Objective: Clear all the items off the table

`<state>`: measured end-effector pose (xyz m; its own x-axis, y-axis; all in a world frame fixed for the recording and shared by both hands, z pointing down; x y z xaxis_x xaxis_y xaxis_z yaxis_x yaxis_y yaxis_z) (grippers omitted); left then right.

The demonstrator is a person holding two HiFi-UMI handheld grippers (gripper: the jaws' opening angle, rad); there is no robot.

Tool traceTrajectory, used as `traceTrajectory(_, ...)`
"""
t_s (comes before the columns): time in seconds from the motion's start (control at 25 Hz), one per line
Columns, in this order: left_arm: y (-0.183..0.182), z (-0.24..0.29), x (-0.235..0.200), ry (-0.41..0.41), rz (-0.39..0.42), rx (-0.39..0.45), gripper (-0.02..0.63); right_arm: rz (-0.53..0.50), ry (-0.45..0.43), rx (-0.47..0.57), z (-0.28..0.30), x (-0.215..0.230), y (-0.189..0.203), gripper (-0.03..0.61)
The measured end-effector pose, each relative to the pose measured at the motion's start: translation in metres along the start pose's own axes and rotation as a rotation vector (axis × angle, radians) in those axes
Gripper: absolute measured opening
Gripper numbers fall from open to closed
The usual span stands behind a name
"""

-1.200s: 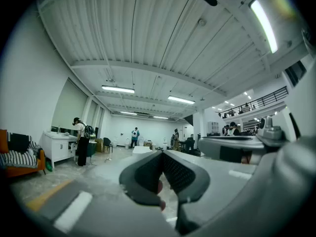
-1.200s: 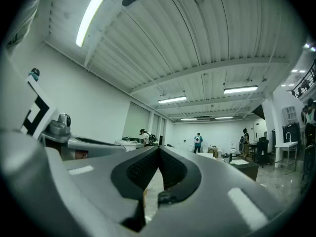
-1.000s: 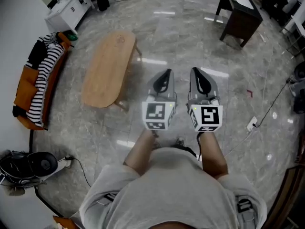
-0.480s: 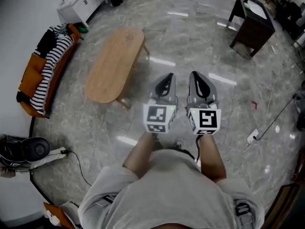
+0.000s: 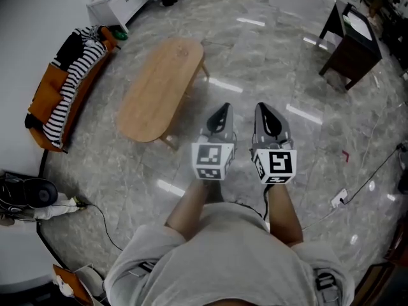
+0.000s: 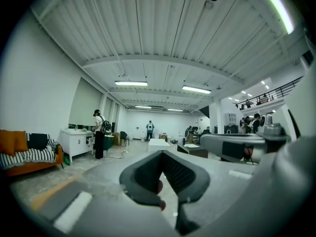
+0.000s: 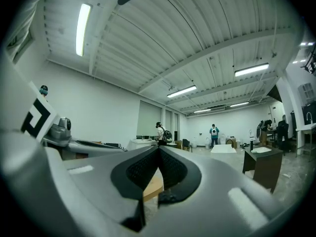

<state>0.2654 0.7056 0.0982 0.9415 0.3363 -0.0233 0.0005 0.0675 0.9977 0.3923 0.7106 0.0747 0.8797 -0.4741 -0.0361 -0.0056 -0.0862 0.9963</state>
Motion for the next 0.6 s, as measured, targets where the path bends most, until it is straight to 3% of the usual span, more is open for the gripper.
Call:
traceTrajectory(0.32, -0.011, 0.065, -0.079, -0.022, -0.037, 0.001, 0.020, -0.013, -0.027, 0.011, 0.103, -0.001, 0.006, 0.006)
traceTrajectory(0.6, 0.008, 0.107, -0.148, -0.064, -0.060, -0.047, 0.020, 0.059, -0.078, -0.072, 0.181, -0.010, 0.037, 0.006)
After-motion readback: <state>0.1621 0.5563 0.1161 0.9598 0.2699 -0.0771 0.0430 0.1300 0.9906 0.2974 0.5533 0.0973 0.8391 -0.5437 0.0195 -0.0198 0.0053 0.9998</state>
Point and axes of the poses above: the fingertips, and each gripper's own axes: z forward along the fingers, x to its right, y out of its underside, the point moved 5 cm from there along -z, backward along the fingers, and after that the axes turned 2 degrees about -y, right-handed, at the moved point
